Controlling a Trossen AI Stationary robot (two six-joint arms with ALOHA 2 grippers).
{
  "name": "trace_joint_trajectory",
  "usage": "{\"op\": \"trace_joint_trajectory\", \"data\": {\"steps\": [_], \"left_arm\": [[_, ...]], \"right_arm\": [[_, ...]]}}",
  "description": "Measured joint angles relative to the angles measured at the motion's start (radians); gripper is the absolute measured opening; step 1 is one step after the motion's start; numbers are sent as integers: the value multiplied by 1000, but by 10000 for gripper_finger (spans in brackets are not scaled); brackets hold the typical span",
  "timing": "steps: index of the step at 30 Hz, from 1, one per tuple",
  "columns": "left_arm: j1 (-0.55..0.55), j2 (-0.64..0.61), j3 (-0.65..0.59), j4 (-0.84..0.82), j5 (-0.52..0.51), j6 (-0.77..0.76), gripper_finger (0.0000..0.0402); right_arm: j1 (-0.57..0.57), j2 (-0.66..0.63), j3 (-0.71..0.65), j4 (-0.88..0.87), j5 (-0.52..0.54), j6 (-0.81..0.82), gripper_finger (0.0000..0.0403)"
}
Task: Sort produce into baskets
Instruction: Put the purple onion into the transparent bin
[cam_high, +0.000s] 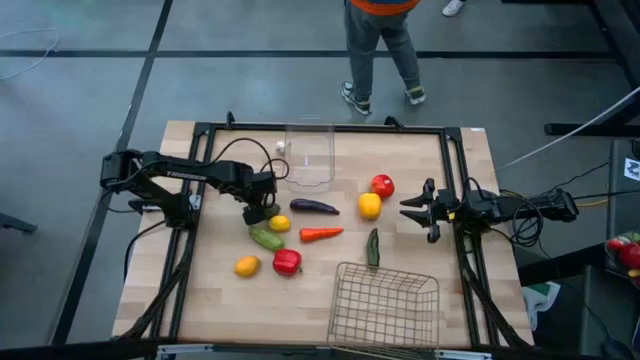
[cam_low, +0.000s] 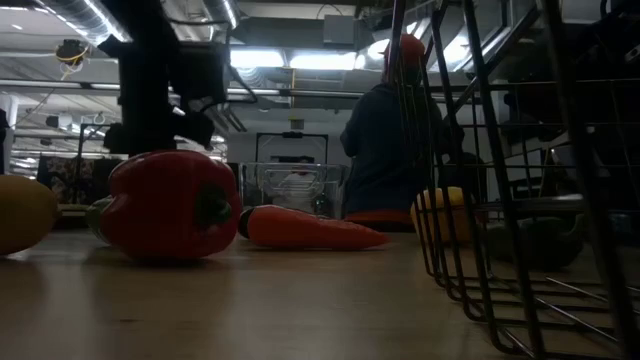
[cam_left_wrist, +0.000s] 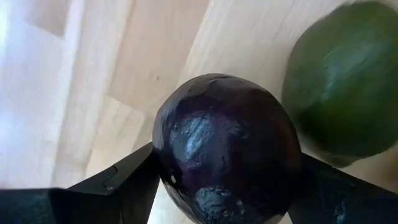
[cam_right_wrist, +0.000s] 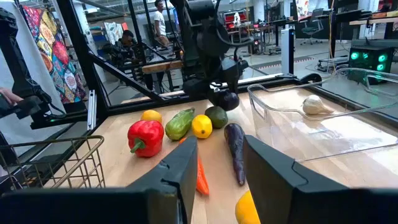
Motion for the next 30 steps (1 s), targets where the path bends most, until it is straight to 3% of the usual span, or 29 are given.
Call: {"op": "trace_joint_trajectory", "data": {"steps": [12, 19, 23, 30], "left_arm": [[0, 0, 238, -167, 0, 37, 280], [0, -1, 366, -155, 0, 49, 280], [0, -1, 394, -49, -8, 49, 280], [22, -1, 395, 292, -17, 62, 280]], "right_arm": [[0, 0, 0, 0, 0, 0, 127], [0, 0, 0, 0, 0, 0, 127], [0, 0, 0, 0, 0, 0, 127], [0, 0, 0, 0, 0, 0, 127]]}}
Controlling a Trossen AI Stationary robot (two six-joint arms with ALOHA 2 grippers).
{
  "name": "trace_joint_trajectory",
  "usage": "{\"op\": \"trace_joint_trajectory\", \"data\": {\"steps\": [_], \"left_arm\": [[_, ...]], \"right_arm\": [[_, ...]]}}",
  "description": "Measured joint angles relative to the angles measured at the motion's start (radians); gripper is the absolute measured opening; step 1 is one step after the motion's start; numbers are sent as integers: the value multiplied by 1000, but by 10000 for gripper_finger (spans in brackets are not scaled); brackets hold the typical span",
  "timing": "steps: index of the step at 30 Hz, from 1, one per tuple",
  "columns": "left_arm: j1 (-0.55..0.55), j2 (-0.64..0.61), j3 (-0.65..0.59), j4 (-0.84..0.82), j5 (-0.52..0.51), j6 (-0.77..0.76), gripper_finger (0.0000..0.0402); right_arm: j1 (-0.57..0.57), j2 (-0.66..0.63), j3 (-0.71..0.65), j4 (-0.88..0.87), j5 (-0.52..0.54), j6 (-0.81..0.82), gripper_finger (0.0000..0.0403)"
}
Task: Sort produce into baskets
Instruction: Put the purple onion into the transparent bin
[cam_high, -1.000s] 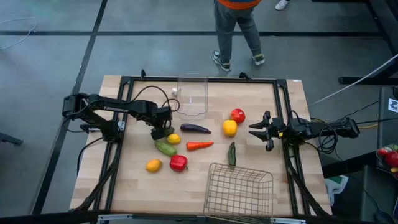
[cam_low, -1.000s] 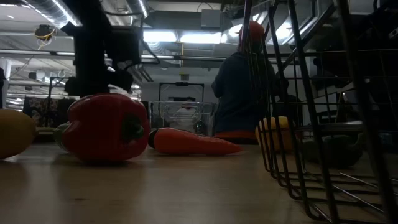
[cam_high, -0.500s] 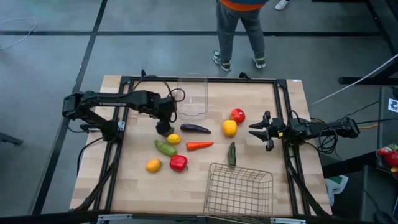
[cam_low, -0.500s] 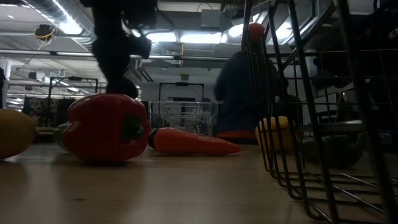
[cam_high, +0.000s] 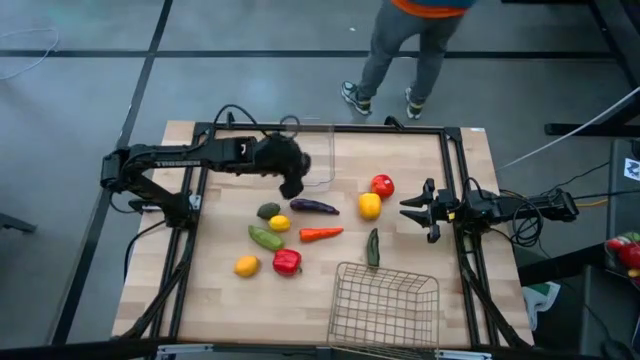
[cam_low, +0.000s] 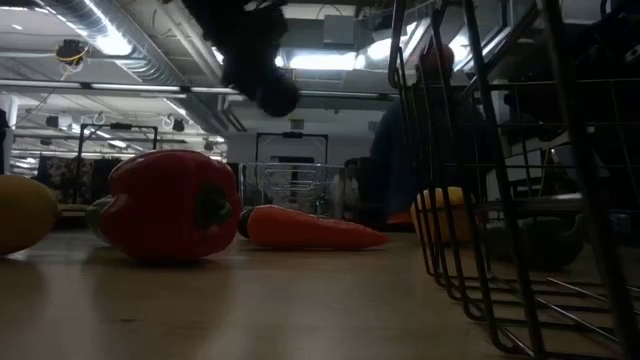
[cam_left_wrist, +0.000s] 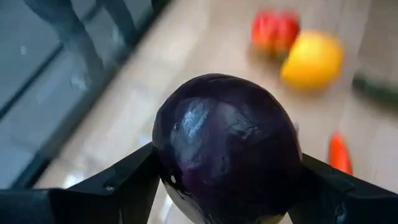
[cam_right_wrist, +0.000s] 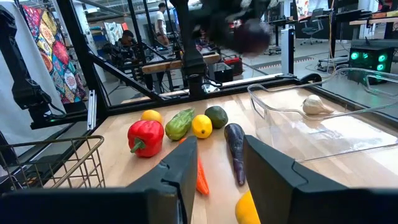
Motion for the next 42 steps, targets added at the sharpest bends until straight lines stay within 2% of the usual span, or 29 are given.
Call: {"op": "trace_joint_trajectory", "data": {"steps": [9, 13, 21, 28, 35, 42], "left_arm": [[116, 51, 1, 447, -2, 16, 280], [171, 121, 1, 557, -3, 15, 280], [259, 278, 1, 533, -1, -110, 280], [287, 380, 0, 454, -1, -216, 280], [290, 431, 0, 418, 0, -274, 280], [290, 446, 0, 395, 0, -254, 280]], "right_arm": [[0, 0, 0, 0, 0, 0, 127], [0, 0, 0, 0, 0, 0, 127], [0, 0, 0, 0, 0, 0, 127], [0, 0, 0, 0, 0, 0, 127], [0, 0, 0, 0, 0, 0, 127], [0, 0, 0, 0, 0, 0, 127]]}}
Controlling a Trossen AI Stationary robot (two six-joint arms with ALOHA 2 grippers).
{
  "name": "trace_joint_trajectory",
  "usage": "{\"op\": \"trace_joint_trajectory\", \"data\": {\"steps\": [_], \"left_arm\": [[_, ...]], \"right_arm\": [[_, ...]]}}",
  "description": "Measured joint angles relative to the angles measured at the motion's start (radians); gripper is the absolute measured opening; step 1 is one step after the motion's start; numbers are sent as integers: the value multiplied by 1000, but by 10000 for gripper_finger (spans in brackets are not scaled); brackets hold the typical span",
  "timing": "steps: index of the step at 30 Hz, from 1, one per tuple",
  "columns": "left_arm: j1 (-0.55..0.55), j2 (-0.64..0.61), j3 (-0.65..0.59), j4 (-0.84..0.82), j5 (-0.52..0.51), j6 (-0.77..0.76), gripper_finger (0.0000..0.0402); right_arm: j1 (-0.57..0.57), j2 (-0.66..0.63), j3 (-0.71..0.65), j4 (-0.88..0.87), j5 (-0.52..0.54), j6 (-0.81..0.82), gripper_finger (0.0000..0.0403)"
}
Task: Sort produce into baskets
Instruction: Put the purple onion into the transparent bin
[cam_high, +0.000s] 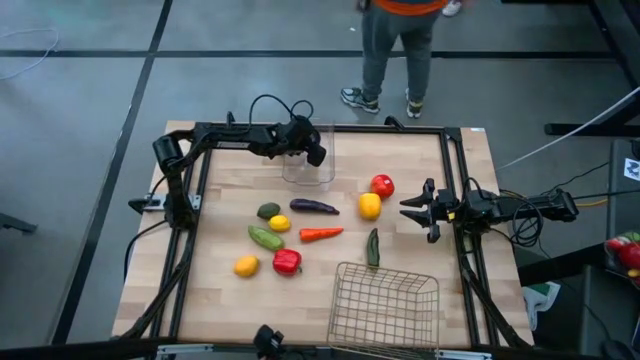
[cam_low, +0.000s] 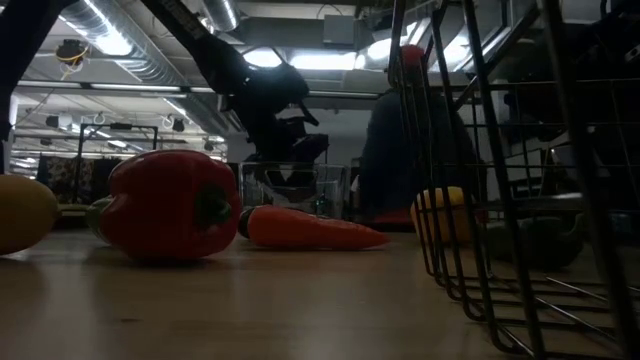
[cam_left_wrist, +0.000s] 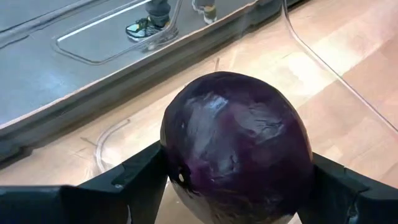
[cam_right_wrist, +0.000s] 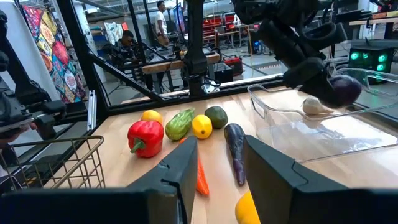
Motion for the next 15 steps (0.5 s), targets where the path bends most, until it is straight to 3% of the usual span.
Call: {"op": "trace_joint_trajectory", "data": {"steps": [15], "left_arm": [[-3, 0, 0, -3, 0, -28, 282]], "right_arm": [[0, 0, 0, 0, 0, 0, 127]]}}
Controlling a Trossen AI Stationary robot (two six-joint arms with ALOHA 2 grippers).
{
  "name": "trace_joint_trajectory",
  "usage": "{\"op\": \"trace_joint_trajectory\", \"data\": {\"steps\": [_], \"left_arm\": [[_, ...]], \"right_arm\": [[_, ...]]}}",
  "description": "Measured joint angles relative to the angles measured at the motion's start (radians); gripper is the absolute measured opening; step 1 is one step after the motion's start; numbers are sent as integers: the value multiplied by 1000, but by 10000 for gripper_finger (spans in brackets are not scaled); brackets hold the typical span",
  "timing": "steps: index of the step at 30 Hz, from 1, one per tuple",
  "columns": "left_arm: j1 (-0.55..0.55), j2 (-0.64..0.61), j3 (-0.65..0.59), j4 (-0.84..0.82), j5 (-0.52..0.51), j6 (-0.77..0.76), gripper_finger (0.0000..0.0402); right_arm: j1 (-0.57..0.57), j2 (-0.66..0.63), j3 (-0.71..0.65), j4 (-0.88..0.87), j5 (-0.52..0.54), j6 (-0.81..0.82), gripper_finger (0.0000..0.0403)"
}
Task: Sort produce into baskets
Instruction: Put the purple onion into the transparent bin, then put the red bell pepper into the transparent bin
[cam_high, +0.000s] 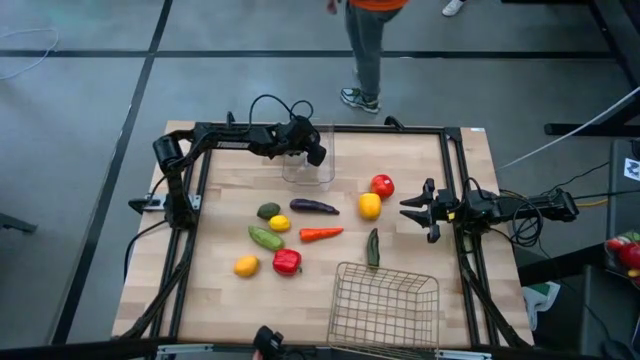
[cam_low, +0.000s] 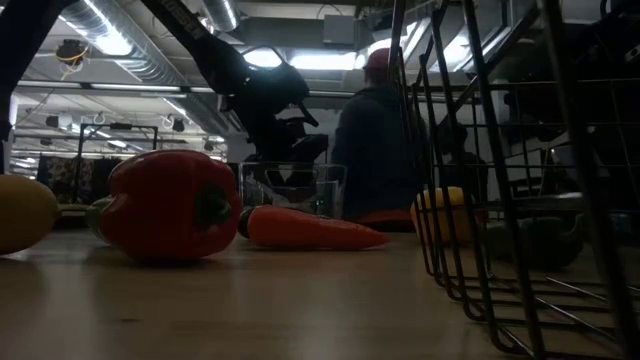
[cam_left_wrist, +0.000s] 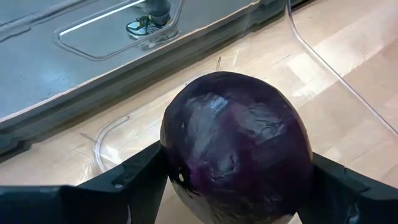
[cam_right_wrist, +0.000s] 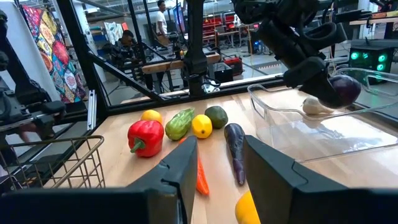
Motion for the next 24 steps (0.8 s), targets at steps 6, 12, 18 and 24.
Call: {"op": "trace_joint_trajectory", "data": {"steps": [6, 12, 18, 24], "left_arm": [[3, 0, 0, 0, 0, -1, 315], [3, 0, 0, 21, 0, -1, 356], [0, -4, 0, 68, 14, 11, 375], [-9, -56, 0, 116, 74, 115, 376]], "right_arm": [[0, 0, 0, 0, 0, 0, 127], [0, 0, 0, 0, 0, 0, 127], [0, 0, 0, 0, 0, 0, 127], [0, 0, 0, 0, 0, 0, 127]]}}
